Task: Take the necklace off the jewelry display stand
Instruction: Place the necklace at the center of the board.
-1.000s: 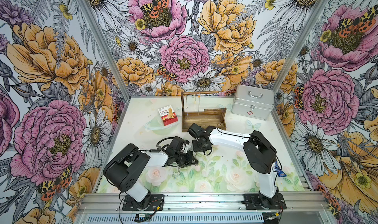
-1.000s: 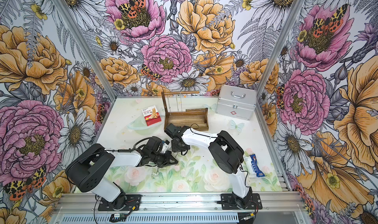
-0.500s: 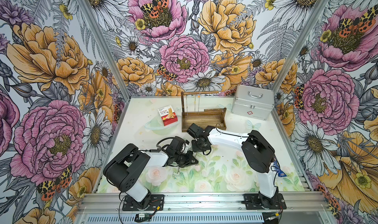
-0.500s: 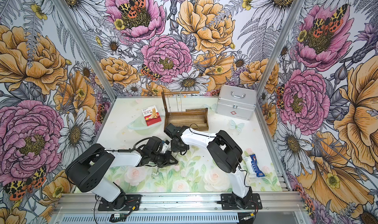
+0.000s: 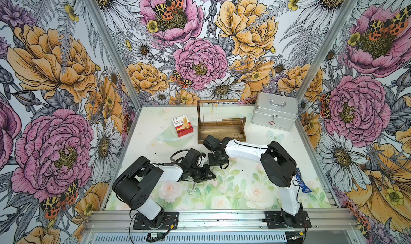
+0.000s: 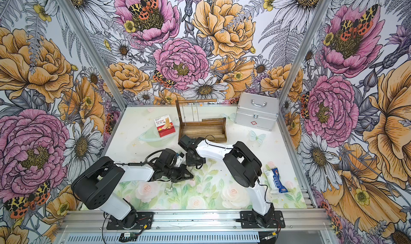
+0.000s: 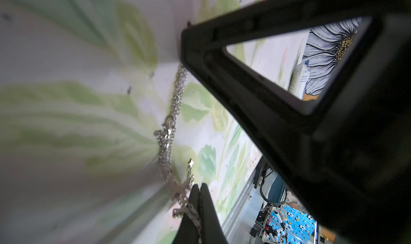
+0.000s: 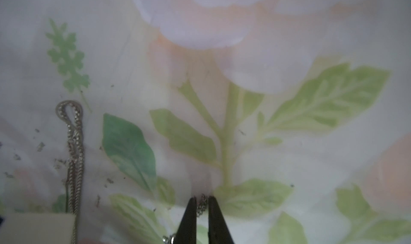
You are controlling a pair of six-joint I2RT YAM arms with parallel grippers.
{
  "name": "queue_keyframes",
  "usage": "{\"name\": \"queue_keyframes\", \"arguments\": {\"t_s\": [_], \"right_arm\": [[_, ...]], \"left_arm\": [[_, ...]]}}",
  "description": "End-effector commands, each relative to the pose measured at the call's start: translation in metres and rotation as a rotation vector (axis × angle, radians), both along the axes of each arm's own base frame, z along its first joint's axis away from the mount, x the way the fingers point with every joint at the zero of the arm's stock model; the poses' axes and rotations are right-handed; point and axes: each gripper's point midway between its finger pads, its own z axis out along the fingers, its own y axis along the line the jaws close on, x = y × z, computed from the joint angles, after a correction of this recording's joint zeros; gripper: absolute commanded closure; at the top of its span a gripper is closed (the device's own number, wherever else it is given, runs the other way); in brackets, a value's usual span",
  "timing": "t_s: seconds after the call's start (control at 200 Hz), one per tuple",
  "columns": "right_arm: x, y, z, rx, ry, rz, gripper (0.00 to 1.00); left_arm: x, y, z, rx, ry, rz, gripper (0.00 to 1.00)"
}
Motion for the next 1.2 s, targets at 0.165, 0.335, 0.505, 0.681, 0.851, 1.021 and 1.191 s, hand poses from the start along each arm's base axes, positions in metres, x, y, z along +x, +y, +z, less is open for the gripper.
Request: {"name": "queue_keyframes", "arguments": {"t_s": [0.165,0.335,0.505,0.681,0.851,1.021,1.191], "right_arm": [[0.003,-0.005,-0.012,-0.046,-0.011,-0.011,0.93],[0.004,-0.005,-0.014,-0.054,-0.013,-0.012,0.99],[0.008,0.0,-0.014,-0.048,-0.019,-0.012,1.0],[0.012,0.007,-0.017,-0.039,-0.018,-0.009,1.0],[0.014,0.016,-0.022,-0.027,-0.01,-0.002,1.0],[0.017,0.022,-0.026,-0.008,-0.018,-0.003,1.0],[0.019,0.025,-0.028,-0.001,-0.025,-0.004,1.0]], "left_arm": [[-0.003,-0.002,0.007,-0.021,-0.023,-0.007,1.0],[-0.007,0.0,0.007,-0.02,-0.017,-0.006,1.0],[-0.012,0.004,0.006,-0.013,-0.012,0.001,1.0],[-0.019,0.01,0.002,0.002,-0.001,0.01,0.98],[-0.026,0.018,-0.004,0.028,0.011,0.019,0.97],[-0.032,0.024,-0.007,0.044,0.023,0.03,0.93],[-0.035,0.031,-0.007,0.068,0.021,0.044,0.84]]}}
